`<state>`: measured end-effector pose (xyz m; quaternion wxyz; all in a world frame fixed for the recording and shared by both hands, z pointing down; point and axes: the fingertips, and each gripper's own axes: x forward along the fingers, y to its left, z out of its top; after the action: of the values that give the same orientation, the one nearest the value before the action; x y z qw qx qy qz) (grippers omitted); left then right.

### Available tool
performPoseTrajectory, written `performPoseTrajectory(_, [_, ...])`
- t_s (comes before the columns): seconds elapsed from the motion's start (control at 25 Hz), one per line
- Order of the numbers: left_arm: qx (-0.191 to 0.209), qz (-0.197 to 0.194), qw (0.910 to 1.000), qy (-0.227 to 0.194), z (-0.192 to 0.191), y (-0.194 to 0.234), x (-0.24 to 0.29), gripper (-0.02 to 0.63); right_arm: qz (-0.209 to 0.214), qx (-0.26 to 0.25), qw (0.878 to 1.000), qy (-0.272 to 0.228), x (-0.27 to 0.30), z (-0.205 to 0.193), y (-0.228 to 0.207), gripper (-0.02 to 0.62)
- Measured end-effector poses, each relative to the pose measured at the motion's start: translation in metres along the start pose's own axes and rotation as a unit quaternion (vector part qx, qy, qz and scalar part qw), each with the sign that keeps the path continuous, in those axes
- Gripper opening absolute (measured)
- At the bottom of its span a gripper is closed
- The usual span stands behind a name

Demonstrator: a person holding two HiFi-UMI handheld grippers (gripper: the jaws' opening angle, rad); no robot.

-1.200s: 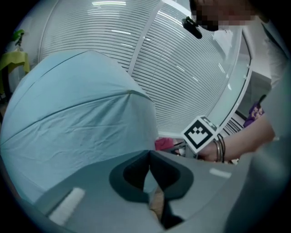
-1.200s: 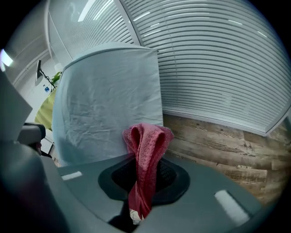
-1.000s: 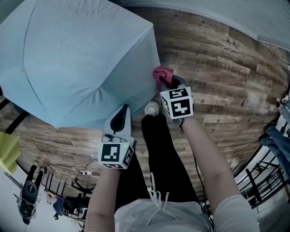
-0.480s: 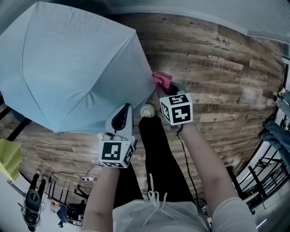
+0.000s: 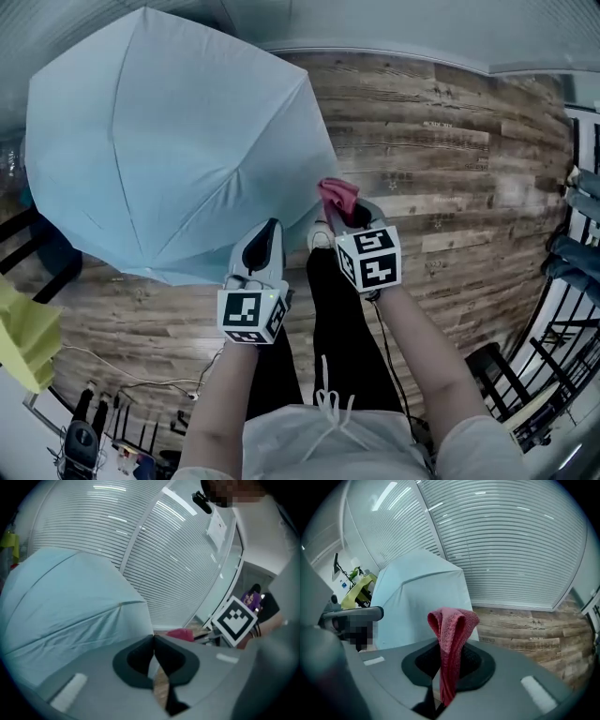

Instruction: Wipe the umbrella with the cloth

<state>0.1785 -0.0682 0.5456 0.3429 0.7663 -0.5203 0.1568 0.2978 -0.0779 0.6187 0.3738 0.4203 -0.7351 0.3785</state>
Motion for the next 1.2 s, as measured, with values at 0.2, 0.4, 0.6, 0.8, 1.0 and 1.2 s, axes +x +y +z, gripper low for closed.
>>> performPoseTrajectory(0.2, [0.023, -0.012, 0.9996, -0.009, 0.016, 0.039, -0.081, 0.006, -0.014, 0.01, 0.999, -0.032, -0.029, -0.003, 0.098, 0.057])
performPoseTrajectory(0.4, [0.037, -0.01, 0.9986, -0.038, 0.058, 0.078, -0.171, 0.006, -0.01, -0.001, 0.998, -0.065, -0.063, 0.019, 0.19, 0.057])
performPoseTrajectory(0.6, [0.065, -0.003, 0.9947, -0.079, 0.117, 0.107, -0.256, 0.006, -0.018, -0.029, 0.993, -0.115, -0.121, 0.067, 0.265, 0.055])
performPoseTrajectory(0.8, [0.104, -0.003, 0.986, -0.13, 0.186, 0.112, -0.342, 0.006, -0.037, -0.057, 0.983, -0.17, -0.194, 0.12, 0.33, 0.054])
performPoseTrajectory(1.0, [0.113, -0.007, 0.9726, -0.203, 0.251, 0.109, -0.429, 0.006, -0.039, -0.082, 0.966, -0.244, -0.281, 0.16, 0.4, 0.054])
performPoseTrajectory(1.2, [0.144, -0.013, 0.9495, -0.278, 0.308, 0.085, -0.516, 0.006, -0.034, -0.094, 0.944, -0.315, -0.365, 0.182, 0.454, 0.054])
